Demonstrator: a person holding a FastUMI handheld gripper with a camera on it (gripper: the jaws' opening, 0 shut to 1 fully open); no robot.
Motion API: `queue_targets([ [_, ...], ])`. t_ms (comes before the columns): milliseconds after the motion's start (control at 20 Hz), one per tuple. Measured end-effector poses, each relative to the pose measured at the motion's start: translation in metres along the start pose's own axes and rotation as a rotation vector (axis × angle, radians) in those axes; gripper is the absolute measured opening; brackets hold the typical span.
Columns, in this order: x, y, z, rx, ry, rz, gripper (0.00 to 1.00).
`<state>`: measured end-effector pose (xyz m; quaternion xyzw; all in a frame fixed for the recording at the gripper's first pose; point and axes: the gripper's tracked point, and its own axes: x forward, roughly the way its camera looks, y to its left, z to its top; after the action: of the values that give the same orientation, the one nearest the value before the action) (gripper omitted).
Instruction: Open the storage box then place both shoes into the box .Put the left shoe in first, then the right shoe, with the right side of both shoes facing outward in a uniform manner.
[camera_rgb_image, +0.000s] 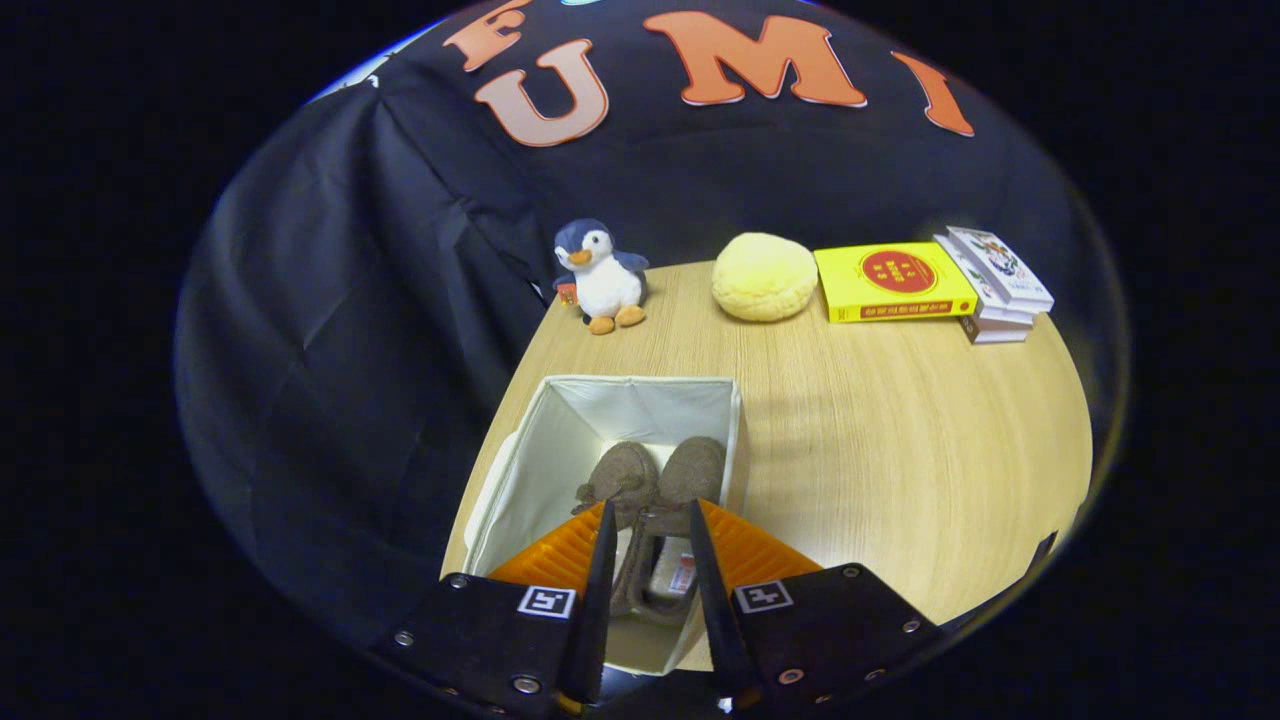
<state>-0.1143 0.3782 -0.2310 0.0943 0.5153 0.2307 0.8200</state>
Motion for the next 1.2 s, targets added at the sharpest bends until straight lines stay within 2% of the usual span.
queue_targets([
  [300,-0.068,-0.037,0.047,-0.142,-0.224,0.009,0.61],
  [550,-0.137,-0.081,0.100,-0.241,-0.449,-0.037,0.81],
  [750,-0.189,-0.108,0.137,-0.289,-0.633,-0.057,0.86],
  [900,-0.221,-0.136,0.155,-0.318,-0.755,-0.114,0.86],
  [1200,-0.270,-0.165,0.173,-0.357,-0.936,-0.184,0.91],
])
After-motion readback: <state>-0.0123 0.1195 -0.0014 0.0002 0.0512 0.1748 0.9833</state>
